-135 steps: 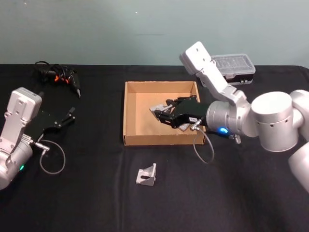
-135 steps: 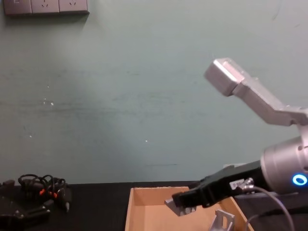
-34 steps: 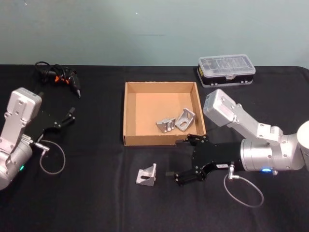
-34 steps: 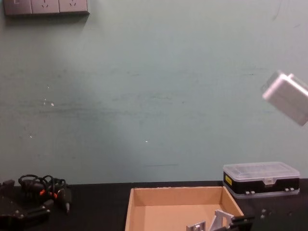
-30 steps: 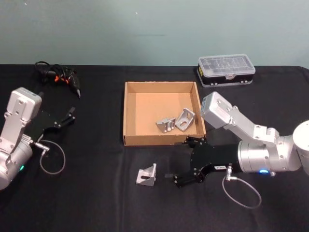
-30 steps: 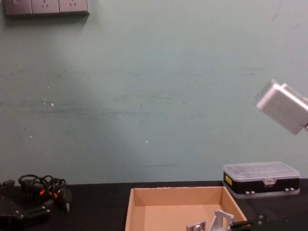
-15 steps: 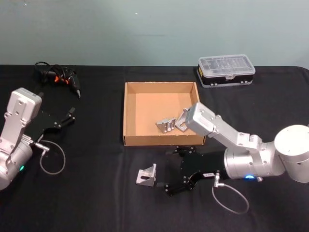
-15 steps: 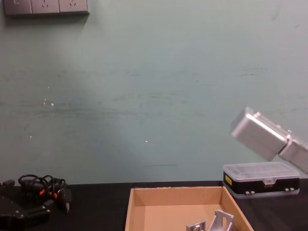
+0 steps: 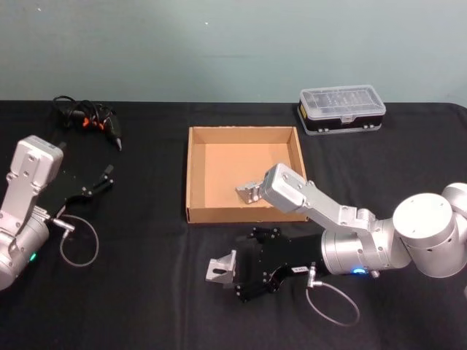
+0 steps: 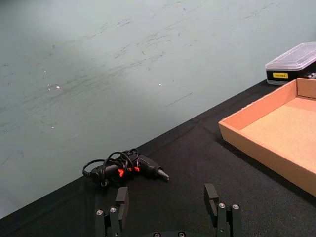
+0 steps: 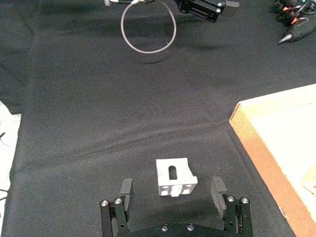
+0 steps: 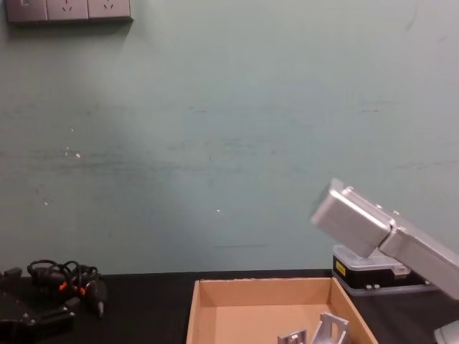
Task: Use one hand to pick up the angle iron from the table and place it into the box.
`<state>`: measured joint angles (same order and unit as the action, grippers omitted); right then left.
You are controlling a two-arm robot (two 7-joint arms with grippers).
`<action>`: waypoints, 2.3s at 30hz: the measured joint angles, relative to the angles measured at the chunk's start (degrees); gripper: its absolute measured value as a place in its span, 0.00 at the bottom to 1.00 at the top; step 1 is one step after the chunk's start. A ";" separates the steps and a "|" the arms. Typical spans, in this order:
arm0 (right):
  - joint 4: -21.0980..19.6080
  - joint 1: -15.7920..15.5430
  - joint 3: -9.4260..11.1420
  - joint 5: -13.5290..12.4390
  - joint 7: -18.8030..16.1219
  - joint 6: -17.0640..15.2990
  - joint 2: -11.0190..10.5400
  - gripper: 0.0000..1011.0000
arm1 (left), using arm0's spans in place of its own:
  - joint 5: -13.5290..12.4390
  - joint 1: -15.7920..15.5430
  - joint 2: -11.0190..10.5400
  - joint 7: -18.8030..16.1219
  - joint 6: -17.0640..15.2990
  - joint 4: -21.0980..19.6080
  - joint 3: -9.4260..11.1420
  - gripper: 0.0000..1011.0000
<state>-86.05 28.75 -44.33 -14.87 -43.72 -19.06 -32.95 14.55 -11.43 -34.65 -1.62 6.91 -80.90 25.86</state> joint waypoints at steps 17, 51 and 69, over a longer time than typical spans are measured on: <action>2.84 0.81 -1.23 0.55 0.68 0.07 1.91 0.99 | 0.00 0.00 0.00 0.00 0.00 0.00 0.00 0.99; 4.11 1.10 -1.19 2.30 2.14 0.00 3.78 0.65 | 0.00 0.00 0.00 0.00 0.00 0.00 0.00 0.99; 0.98 -0.14 0.69 2.08 3.15 -0.39 2.61 0.45 | 0.00 0.00 0.00 0.00 0.00 0.00 0.00 0.99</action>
<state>-85.06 28.61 -43.64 -12.79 -40.56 -19.44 -30.34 14.55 -11.43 -34.65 -1.62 6.91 -80.90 25.86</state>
